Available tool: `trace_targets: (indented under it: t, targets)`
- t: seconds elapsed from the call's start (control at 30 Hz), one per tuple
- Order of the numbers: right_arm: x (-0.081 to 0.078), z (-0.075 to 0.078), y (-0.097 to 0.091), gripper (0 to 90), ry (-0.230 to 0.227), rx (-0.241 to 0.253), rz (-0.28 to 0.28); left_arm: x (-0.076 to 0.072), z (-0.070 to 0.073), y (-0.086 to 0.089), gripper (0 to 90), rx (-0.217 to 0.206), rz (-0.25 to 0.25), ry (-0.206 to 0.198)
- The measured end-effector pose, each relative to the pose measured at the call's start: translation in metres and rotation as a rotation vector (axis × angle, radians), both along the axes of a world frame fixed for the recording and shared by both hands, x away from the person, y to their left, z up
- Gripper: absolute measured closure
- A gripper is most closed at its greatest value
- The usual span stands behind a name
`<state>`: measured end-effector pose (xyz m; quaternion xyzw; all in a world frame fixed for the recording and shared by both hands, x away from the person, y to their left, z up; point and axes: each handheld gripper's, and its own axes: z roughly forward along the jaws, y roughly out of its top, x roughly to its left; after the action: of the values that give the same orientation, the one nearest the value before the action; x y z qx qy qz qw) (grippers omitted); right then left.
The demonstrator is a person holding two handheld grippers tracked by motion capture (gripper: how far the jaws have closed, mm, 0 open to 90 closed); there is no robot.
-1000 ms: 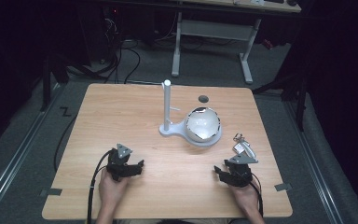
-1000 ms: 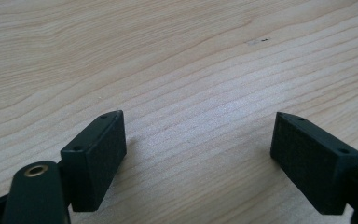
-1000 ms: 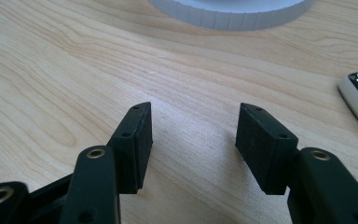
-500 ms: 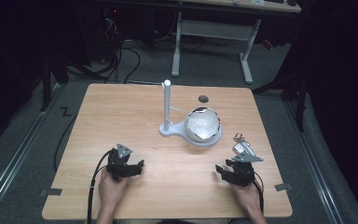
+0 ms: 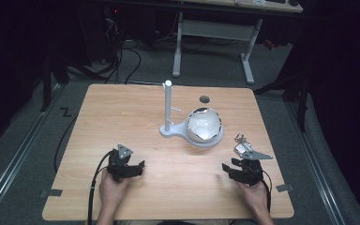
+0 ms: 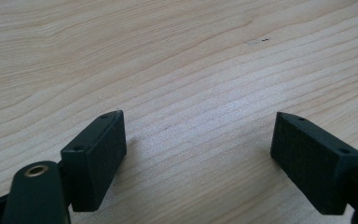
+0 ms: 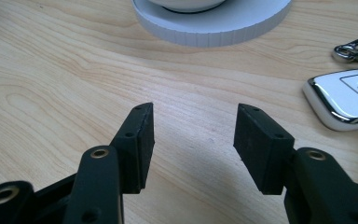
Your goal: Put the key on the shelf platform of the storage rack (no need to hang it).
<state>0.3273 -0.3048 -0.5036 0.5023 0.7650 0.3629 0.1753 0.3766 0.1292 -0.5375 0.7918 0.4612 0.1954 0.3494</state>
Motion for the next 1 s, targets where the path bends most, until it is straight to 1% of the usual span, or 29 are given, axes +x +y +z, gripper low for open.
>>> trace_targets:
  t: [0.17,0.23,0.3,0.33,0.4,0.43,0.53,0.63,0.83,0.87,1.0]
  targets:
    - [0.000,0.005,-0.004,50.2,-0.009,0.010,0.003,0.000,0.000,0.000,18.6,0.000,0.000,0.000]
    - [-0.001,0.009,-0.006,51.6,-0.024,0.015,0.002,0.000,0.000,0.000,18.6,0.001,-0.001,0.000]
    - [0.000,0.010,-0.006,52.5,-0.020,0.021,-0.002,0.000,0.000,0.000,18.6,0.001,-0.001,0.000]
    - [0.001,0.010,-0.007,54.0,-0.021,0.007,0.001,0.000,0.000,0.000,18.6,0.001,-0.001,0.000]
    - [0.002,0.011,-0.008,55.8,-0.005,0.012,-0.006,0.000,0.000,0.000,18.6,0.001,-0.001,0.000]
    - [0.003,0.011,-0.009,56.4,-0.007,0.010,-0.005,0.000,0.000,0.000,18.6,0.001,-0.001,0.000]
    - [0.003,0.011,-0.010,57.2,-0.005,0.014,-0.010,0.000,0.000,0.000,18.6,0.000,-0.001,0.000]
    - [0.003,0.013,-0.011,57.3,-0.014,0.016,-0.011,0.000,0.000,0.000,18.7,0.000,-0.001,0.000]
    - [0.005,0.023,-0.017,57.6,-0.035,0.035,-0.020,0.000,0.000,0.000,18.6,0.000,-0.001,0.001]
    - [0.006,0.024,-0.018,57.7,-0.032,0.040,-0.023,0.000,0.000,0.000,18.6,0.000,-0.001,0.000]
    - [0.010,0.027,-0.023,58.4,-0.041,0.036,-0.029,0.000,0.000,0.000,18.6,0.000,-0.001,0.001]
